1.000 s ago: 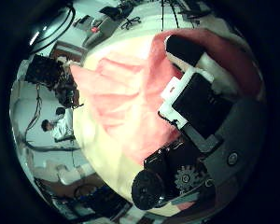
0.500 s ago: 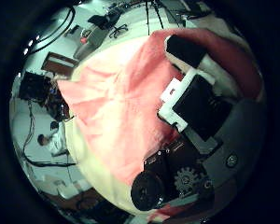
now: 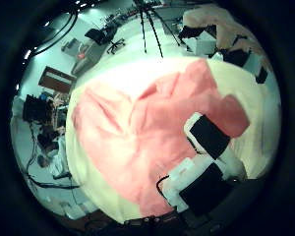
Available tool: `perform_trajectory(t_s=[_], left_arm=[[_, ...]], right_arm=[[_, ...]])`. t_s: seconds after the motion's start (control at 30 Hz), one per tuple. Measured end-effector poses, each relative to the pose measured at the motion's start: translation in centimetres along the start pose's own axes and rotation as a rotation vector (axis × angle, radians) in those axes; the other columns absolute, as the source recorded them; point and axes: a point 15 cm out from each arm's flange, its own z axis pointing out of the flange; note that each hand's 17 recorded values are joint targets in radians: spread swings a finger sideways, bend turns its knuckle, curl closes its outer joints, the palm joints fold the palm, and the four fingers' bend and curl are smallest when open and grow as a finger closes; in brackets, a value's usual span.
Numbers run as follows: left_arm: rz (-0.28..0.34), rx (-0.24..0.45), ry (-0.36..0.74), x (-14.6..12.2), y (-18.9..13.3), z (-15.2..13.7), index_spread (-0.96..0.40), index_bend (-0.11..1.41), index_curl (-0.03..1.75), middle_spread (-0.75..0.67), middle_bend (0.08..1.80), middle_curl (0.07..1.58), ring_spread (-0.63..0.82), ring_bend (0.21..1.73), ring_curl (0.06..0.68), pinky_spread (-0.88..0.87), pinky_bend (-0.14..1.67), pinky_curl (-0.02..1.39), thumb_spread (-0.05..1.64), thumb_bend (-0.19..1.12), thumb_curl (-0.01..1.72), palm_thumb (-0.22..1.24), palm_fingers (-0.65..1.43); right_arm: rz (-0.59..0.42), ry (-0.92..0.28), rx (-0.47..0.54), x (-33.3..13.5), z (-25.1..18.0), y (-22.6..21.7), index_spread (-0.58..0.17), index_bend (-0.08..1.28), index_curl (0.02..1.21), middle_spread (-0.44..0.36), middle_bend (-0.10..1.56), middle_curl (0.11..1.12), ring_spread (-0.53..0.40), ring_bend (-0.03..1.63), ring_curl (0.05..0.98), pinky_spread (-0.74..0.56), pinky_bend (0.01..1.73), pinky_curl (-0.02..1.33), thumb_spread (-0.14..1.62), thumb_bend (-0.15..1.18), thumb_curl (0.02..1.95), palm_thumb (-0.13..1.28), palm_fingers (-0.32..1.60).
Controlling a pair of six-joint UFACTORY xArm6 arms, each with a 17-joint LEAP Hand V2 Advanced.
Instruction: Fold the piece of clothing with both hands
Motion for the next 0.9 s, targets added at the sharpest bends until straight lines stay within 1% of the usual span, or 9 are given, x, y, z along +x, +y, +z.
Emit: perform_trajectory(t_s=[0.07,0.17,0.27,0.37,0.57,0.67,0.77,0.83,0.9], left_arm=[[0.004,-0.008,0.005,-0.5,0.6,0.0,0.03,0.14,0.46,0.39,0.16,0.31,0.47,0.42,0.285,0.47,0.39,0.36,1.12,-0.03,0.42,0.5,-0.1],[0.015,-0.025,0.012,-0.6,1.7,0.2,0.04,0.14,0.42,0.4,0.16,0.29,0.5,0.4,0.277,0.5,0.37,0.35,1.12,-0.02,0.4,0.5,-0.09],[0.023,-0.052,0.024,-0.7,3.7,0.6,0.04,0.15,0.39,0.41,0.16,0.28,0.52,0.39,0.271,0.53,0.36,0.34,1.13,-0.02,0.38,0.49,-0.08],[0.034,-0.07,0.038,-0.7,5.9,0.9,0.05,0.15,0.37,0.41,0.16,0.27,0.53,0.38,0.268,0.54,0.35,0.33,1.13,-0.02,0.36,0.49,-0.07],[0.062,-0.111,0.044,-0.3,9.5,1.6,0.05,0.16,0.34,0.37,0.18,0.26,0.53,0.37,0.264,0.53,0.33,0.31,1.13,-0.02,0.34,0.49,-0.03],[0.117,-0.148,0.049,1.1,10.7,2.8,0.05,0.17,0.34,0.33,0.18,0.26,0.51,0.37,0.266,0.53,0.32,0.31,1.14,-0.02,0.33,0.48,-0.02],[0.168,-0.189,0.055,2.2,11.1,4.5,0.05,0.16,0.33,0.3,0.18,0.27,0.51,0.37,0.267,0.53,0.31,0.31,1.17,-0.01,0.32,0.49,-0.01],[0.205,-0.203,0.057,3.2,10.8,5.2,0.04,0.16,0.33,0.29,0.18,0.27,0.51,0.37,0.268,0.53,0.31,0.31,1.19,-0.01,0.32,0.5,-0.01],[0.226,-0.208,0.054,3.8,10.1,5.8,0.04,0.16,0.32,0.28,0.18,0.27,0.51,0.38,0.268,0.53,0.31,0.31,1.21,-0.01,0.31,0.5,-0.01]], right_arm=[[-0.002,0.003,0.008,0.2,-1.4,0.6,-0.394,0.59,0.6,-0.124,0.69,0.55,-0.12,0.88,0.394,0.14,0.7,0.53,1.37,-0.01,0.4,0.85,0.11],[-0.015,0.002,0.007,-0.1,-3.0,2.2,-0.401,0.59,0.58,-0.152,0.69,0.53,-0.107,0.84,0.37,0.19,0.62,0.49,1.38,-0.01,0.38,0.85,0.14],[-0.06,-0.008,-0.019,-1.9,-3.6,4.8,-0.414,0.6,0.57,-0.165,0.67,0.51,-0.111,0.79,0.346,0.22,0.55,0.45,1.39,-0.01,0.37,0.85,0.17],[-0.138,-0.022,-0.062,-4.4,-3.7,7.4,-0.426,0.59,0.55,-0.15,0.65,0.49,-0.106,0.71,0.319,0.24,0.5,0.42,1.37,-0.03,0.34,0.77,0.15],[-0.22,-0.033,-0.225,-7.1,-2.1,11.9,-0.409,0.44,0.47,-0.115,0.52,0.43,-0.009,0.58,0.27,0.27,0.47,0.39,1.3,-0.05,0.29,0.53,0.06],[-0.246,-0.04,-0.292,-8.3,-0.6,13.6,-0.401,0.39,0.44,-0.121,0.47,0.4,0.031,0.52,0.25,0.28,0.44,0.37,1.29,-0.04,0.27,0.45,0.06],[-0.259,-0.048,-0.321,-9.3,0.4,14.4,-0.396,0.35,0.42,-0.121,0.43,0.38,0.061,0.48,0.234,0.28,0.41,0.35,1.28,-0.03,0.25,0.4,0.09],[-0.262,-0.05,-0.328,-9.5,0.7,14.6,-0.392,0.33,0.41,-0.121,0.4,0.37,0.075,0.45,0.225,0.28,0.38,0.34,1.27,-0.03,0.25,0.37,0.11],[-0.268,-0.05,-0.332,-9.8,0.8,14.8,-0.392,0.32,0.4,-0.115,0.38,0.36,0.08,0.43,0.22,0.29,0.37,0.33,1.27,-0.02,0.24,0.36,0.12]])
